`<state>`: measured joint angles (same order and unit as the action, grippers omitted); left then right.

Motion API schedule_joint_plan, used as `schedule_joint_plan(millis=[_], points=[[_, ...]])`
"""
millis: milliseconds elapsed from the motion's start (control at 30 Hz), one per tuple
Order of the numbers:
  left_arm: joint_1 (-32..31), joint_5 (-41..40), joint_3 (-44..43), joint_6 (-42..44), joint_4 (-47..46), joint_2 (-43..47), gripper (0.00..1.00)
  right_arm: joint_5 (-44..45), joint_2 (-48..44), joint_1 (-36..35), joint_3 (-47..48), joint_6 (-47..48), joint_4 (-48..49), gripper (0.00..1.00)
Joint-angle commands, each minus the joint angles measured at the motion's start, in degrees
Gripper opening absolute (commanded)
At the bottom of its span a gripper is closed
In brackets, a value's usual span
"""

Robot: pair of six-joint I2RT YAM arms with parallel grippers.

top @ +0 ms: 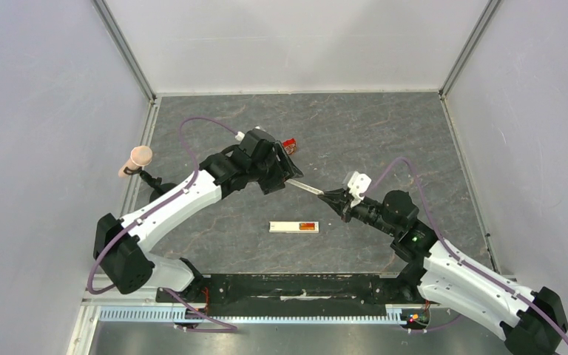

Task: Load the batteries into the remote control
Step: Pick up the battery cover from the remote control.

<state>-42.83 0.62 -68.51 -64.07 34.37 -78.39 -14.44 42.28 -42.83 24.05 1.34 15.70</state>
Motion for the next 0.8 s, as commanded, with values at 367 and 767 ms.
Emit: schedule_joint_plan(millis=[367, 767], points=[[0.69, -0.89, -0.74, -5.19, -0.97, -1.86, 0.02, 2.33, -0.75, -3.97, 3.15, 12.32, 0.28, 0.21], [0.9, -11.66, 6.81, 4.63, -15.73, 10.01, 0.02, 10.0, 2.27, -3.88, 19.1, -34.94, -13.9, 0.79]])
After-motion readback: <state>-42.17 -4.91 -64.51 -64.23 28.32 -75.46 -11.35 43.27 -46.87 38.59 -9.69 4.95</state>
